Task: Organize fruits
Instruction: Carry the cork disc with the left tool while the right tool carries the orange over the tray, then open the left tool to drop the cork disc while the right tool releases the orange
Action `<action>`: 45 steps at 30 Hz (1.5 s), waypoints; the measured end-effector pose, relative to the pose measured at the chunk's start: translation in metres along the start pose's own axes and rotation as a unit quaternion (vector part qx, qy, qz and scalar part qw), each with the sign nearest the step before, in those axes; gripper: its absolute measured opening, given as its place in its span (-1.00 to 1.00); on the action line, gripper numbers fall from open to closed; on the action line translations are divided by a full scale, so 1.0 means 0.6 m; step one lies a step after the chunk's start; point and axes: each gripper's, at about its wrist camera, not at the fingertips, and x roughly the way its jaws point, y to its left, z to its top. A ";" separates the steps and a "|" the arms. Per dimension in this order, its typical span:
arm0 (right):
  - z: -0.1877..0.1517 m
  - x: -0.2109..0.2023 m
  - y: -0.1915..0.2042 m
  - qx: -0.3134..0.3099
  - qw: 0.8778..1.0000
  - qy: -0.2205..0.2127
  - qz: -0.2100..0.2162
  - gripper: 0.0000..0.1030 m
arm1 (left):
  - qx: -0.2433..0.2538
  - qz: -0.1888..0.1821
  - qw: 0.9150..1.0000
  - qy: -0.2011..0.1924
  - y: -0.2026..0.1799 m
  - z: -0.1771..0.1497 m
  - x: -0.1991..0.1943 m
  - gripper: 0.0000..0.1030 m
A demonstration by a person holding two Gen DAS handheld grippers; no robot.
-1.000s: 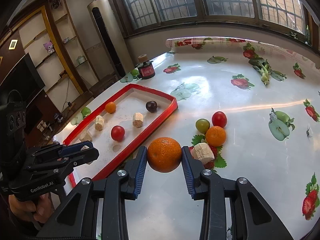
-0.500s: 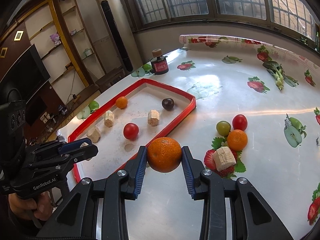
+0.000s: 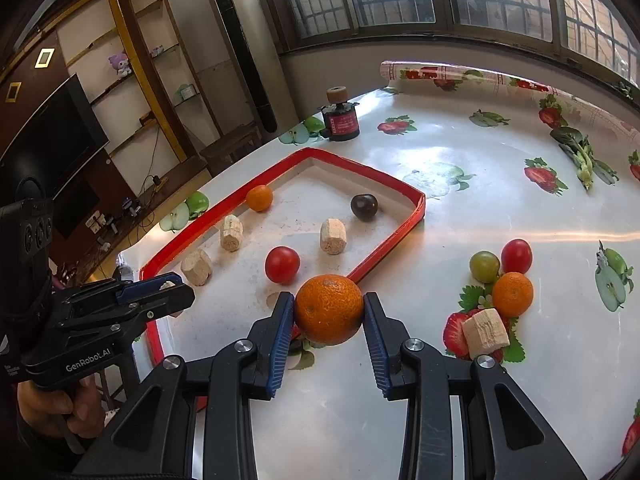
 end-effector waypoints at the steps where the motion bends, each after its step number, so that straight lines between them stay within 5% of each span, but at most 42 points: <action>1: 0.003 0.004 0.002 -0.001 1.000 0.001 0.002 -0.31 | -0.004 -0.001 1.000 0.001 0.005 0.000 0.001 -0.56; 22: 0.140 0.187 0.023 -0.017 0.999 0.036 0.005 -0.31 | -0.020 -0.007 0.999 0.033 0.019 0.029 0.065 -0.56; 45: 0.137 0.247 0.009 -0.031 0.997 0.065 0.001 -0.30 | -0.053 0.019 0.996 0.068 0.035 0.042 0.115 -0.56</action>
